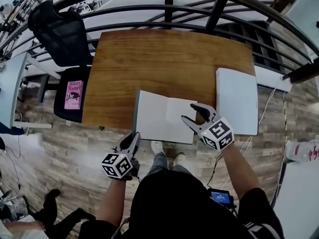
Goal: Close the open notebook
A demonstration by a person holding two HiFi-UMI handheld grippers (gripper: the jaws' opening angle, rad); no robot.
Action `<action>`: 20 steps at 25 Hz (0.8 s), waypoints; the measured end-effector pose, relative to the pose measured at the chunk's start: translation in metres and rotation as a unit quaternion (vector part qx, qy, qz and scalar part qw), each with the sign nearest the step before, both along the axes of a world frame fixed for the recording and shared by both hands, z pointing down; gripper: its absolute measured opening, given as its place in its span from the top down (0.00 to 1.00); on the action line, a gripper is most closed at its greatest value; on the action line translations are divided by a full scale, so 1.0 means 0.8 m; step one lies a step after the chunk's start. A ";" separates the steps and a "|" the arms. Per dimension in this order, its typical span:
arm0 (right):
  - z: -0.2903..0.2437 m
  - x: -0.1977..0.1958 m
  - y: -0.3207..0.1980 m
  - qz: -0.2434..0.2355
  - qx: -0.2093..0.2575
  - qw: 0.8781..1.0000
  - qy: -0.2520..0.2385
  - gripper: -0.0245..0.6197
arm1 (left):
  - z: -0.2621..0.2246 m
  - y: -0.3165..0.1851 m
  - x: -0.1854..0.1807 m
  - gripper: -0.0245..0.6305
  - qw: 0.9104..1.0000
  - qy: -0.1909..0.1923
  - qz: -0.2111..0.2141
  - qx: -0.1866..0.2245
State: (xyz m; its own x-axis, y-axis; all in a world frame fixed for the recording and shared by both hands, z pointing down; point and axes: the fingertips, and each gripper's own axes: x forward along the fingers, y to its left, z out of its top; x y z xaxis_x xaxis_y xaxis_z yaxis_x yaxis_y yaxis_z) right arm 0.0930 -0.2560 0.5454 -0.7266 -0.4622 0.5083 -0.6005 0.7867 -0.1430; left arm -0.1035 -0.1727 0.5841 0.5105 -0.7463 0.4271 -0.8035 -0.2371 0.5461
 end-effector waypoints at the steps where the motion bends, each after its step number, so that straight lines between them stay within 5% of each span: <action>1: -0.005 0.007 0.004 0.004 0.000 1.000 -0.002 0.60 | -0.006 0.001 0.005 0.87 1.000 -0.007 0.005 0.007; 8: -0.031 0.040 0.037 0.021 0.011 1.000 -0.006 0.60 | -0.042 0.007 0.039 0.87 0.997 -0.037 0.041 0.047; 20: -0.058 0.091 0.070 0.050 0.020 0.998 -0.017 0.60 | -0.078 0.016 0.130 0.87 0.991 -0.028 0.111 0.070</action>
